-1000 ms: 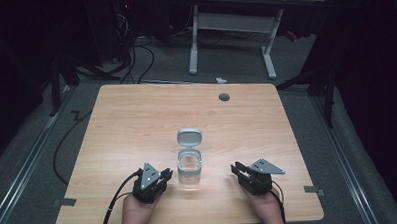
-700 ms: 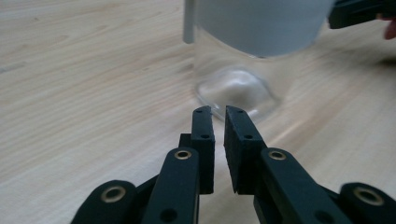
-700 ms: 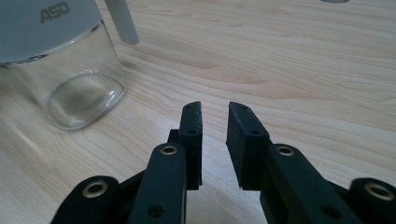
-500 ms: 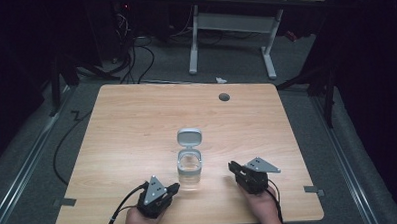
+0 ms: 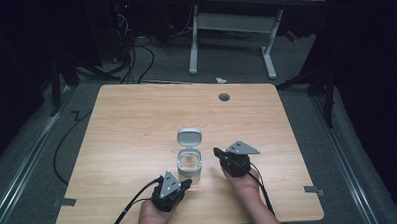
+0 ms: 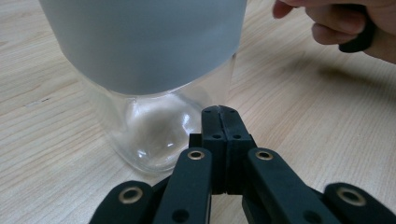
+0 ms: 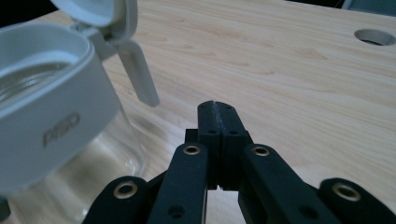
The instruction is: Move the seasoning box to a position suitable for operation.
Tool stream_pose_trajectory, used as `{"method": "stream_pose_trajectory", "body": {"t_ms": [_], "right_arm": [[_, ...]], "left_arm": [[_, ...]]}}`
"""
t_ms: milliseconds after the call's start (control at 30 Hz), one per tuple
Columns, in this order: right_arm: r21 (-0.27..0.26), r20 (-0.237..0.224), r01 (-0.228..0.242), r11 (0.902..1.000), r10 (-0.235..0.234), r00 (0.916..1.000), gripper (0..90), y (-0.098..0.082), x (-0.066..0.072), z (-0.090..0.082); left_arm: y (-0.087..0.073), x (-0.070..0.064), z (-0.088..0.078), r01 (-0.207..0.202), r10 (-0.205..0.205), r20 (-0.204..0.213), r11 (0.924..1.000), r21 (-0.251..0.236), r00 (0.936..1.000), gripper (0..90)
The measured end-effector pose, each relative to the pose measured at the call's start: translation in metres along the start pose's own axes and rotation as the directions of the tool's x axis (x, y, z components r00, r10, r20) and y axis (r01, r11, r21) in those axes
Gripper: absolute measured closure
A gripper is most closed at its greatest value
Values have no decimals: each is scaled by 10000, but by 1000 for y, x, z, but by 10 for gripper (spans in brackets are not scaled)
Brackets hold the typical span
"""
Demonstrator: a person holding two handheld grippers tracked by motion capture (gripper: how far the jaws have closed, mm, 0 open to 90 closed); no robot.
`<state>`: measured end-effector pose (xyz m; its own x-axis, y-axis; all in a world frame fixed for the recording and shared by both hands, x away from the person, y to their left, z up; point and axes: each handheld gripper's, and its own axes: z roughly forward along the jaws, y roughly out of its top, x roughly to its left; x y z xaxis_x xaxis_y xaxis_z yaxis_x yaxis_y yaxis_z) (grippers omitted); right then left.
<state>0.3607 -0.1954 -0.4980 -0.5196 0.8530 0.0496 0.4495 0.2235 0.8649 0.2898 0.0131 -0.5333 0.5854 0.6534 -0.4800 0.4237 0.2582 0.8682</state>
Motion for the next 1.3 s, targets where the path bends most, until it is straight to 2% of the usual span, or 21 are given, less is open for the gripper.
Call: {"method": "stream_pose_trajectory", "body": {"t_ms": [133,300,667,1100,1300], "right_arm": [[-56,-9,-1,10000,1,10000,900,9,-1,6],[-186,11,-48,9998,48,10000,900,23,0,16],[-631,-75,111,9979,-115,9999,900,51,10,29],[-780,-206,50,9969,-66,9998,900,54,12,28],[-960,-309,237,9951,-268,9992,900,58,17,20]], "left_arm": [[0,0,0,18,-18,-66,10000,-64,10000,900],[-1,-1,0,-179,177,-161,9998,-108,9997,900],[0,0,-1,12,-12,-111,10000,-79,9999,900],[0,1,-1,34,-34,-91,10000,-54,10000,900],[0,1,0,65,-66,-97,10000,-76,9999,900]]}}
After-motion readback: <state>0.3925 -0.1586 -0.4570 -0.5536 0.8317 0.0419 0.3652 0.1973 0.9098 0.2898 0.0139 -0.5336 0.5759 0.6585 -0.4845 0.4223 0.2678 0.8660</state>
